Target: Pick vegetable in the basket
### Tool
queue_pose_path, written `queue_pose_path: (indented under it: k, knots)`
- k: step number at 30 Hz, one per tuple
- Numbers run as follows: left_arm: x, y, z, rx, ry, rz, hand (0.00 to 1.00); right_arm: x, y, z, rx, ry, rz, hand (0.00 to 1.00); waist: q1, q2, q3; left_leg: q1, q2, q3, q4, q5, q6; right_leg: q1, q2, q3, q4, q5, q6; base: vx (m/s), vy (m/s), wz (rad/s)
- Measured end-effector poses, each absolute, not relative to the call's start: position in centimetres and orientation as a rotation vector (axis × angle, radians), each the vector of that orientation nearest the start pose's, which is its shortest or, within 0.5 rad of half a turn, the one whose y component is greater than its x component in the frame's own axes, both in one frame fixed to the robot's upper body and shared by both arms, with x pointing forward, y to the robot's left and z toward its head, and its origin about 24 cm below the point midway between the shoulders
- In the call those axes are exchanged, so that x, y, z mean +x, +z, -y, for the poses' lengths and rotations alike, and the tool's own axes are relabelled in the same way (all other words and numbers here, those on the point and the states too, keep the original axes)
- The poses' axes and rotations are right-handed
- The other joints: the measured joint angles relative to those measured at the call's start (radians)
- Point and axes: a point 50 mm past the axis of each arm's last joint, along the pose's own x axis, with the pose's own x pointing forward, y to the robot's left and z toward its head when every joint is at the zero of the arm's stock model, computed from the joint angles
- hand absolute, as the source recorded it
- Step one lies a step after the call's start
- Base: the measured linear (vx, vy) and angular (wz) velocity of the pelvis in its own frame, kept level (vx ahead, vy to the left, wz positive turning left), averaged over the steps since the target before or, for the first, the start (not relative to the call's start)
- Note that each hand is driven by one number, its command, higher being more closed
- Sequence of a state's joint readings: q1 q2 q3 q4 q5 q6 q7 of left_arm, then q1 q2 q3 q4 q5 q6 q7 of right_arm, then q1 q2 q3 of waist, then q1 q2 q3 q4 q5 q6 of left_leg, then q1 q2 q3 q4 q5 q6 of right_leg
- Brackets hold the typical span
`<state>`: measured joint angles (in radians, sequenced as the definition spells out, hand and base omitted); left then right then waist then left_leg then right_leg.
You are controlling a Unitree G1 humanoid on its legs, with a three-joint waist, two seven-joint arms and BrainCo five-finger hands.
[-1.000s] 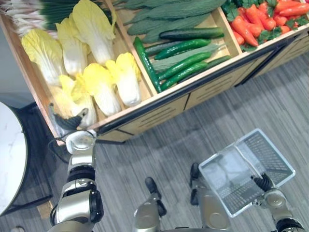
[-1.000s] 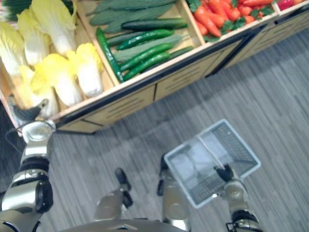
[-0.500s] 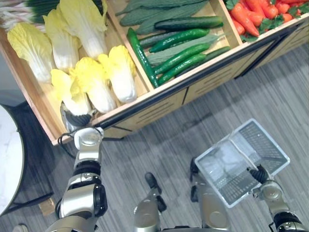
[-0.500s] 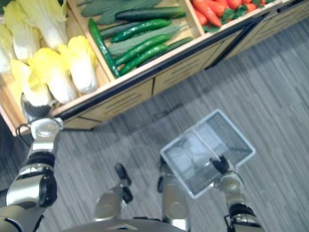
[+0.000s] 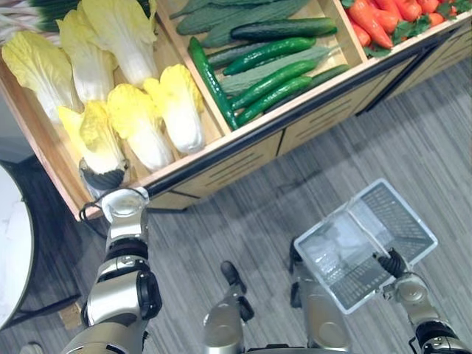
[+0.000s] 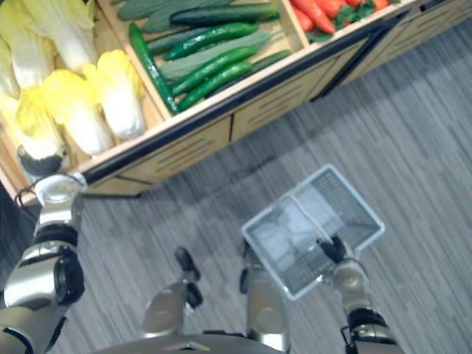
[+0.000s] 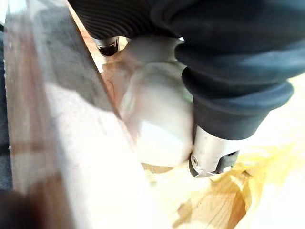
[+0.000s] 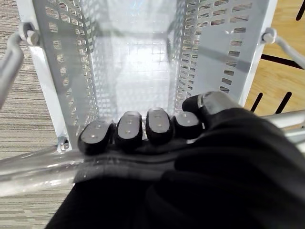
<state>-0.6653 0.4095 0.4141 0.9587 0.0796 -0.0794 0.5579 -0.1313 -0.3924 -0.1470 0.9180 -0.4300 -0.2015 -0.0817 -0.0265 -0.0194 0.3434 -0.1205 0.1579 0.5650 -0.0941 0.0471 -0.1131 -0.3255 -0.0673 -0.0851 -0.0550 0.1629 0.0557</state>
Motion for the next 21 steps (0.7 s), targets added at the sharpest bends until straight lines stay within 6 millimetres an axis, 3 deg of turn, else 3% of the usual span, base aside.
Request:
queue_pose_path:
  k: [10, 21]
  knots:
    - [32.6, 7.6, -33.2, 0.064, 0.956, -0.112, 1.0, 21.2, -7.1, 29.2, -0.699, -0.134, -0.604, 1.0, -0.008, -0.017, 0.007, 0.039, -0.003, 0.001, 0.0, 0.001, 0.002, 0.047, -0.002, 0.005, -0.021, 0.012, 0.004, 0.0, -0.003, 0.0]
    - [32.0, 5.8, -30.5, -0.157, 0.9, -0.032, 1.0, 19.1, -8.3, 30.7, -0.647, -0.207, -0.71, 1.0, -0.033, -0.009, -0.003, 0.092, -0.03, -0.05, 0.0, -0.007, 0.015, 0.119, -0.036, -0.036, -0.01, -0.001, 0.02, 0.01, 0.001, 0.11]
